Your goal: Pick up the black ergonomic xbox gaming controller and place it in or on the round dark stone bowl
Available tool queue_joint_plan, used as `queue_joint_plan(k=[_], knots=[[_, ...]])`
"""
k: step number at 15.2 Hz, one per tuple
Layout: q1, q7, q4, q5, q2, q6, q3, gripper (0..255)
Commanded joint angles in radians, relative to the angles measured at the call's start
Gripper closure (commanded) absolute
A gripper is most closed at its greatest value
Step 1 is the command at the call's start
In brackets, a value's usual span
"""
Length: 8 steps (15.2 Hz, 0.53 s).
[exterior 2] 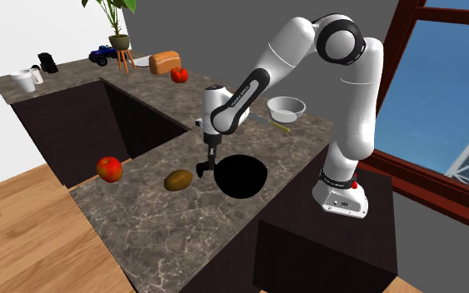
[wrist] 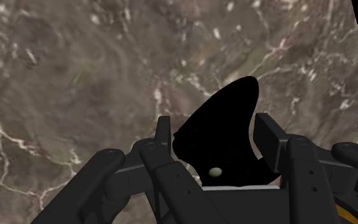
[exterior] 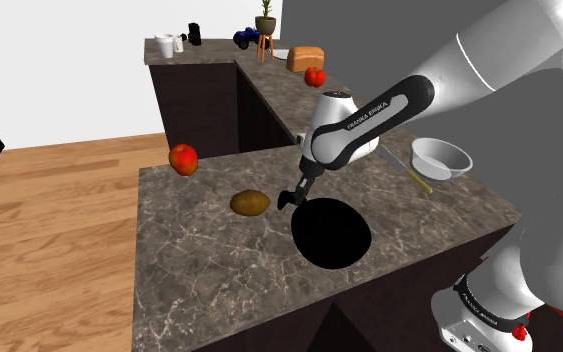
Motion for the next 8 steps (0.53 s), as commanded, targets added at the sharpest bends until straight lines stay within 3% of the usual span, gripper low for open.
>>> queue_joint_plan(k=[1, 8], knots=[[0.0, 0.0, 0.0, 0.0, 0.0, 0.0, 0.0, 255], [0.001, 0.02, 0.011, -0.018, -0.066, -0.077, -0.005, 255]])
